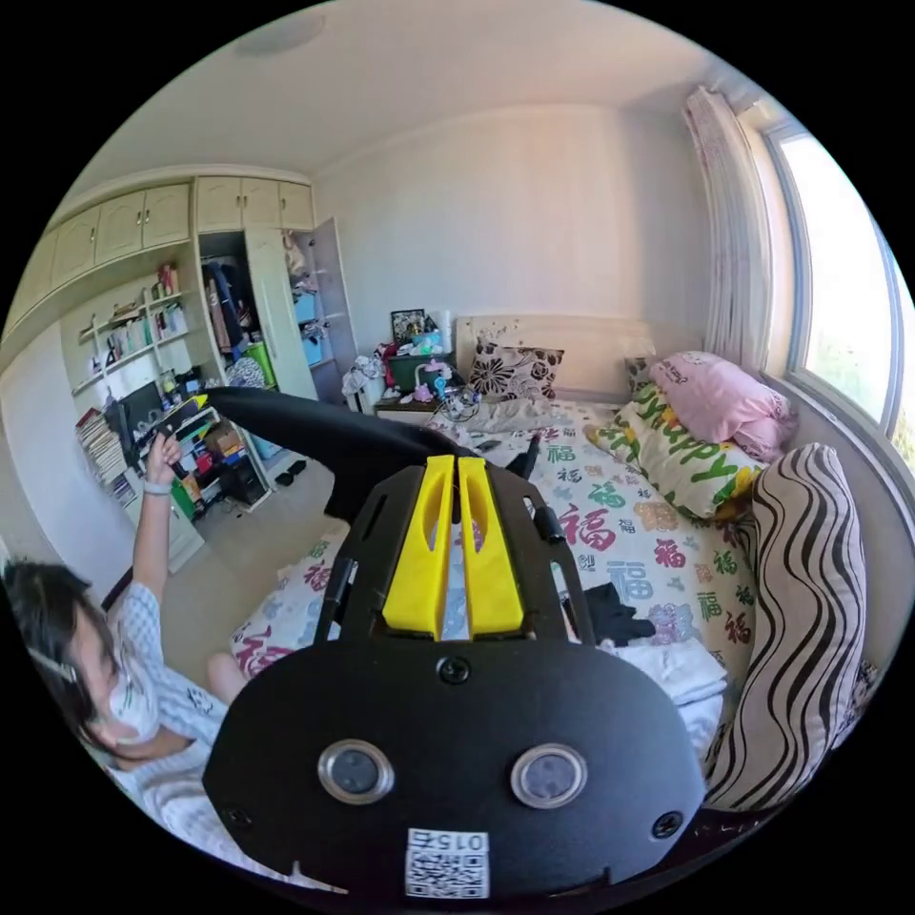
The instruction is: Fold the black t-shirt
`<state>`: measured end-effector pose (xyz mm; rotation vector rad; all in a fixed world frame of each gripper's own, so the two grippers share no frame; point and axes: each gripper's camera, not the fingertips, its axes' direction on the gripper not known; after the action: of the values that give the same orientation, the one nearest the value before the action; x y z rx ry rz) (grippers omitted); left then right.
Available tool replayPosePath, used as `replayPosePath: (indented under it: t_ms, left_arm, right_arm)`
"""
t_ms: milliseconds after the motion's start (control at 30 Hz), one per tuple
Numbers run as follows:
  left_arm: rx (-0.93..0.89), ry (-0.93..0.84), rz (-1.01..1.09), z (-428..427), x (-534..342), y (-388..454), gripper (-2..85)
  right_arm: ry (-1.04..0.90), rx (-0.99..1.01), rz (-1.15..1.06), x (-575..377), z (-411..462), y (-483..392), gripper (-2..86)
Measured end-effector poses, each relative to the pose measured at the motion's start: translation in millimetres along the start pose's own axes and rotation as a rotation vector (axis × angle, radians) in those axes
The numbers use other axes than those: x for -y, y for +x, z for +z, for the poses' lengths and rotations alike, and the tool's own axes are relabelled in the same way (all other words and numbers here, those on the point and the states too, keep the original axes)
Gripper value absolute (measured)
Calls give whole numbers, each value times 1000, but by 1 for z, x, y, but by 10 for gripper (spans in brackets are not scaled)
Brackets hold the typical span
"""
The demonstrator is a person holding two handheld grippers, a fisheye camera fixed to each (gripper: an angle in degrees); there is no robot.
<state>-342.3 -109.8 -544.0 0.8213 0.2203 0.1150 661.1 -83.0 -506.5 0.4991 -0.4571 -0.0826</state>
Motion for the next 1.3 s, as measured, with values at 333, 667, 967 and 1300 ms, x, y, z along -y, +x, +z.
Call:
replayPosePath:
  t_ms: [333,667,967,1300]
  left_arm:
    - [-158,-741,-269,40,-330,24,-2]
    - [-2,-975,-226,72,-404,78,9]
    - [89,-1017,-211,93,-382,70,44]
    - [-148,-912,-173,283,-343,87,62]
  right_arm:
    - [-613,127,236,-288,123,2,-9]
    - [-790,55,284,-379,189,3,-1]
    - [-707,72,361,-357,181,59,52]
    - [-401,-89,491,-232,291,195,73]
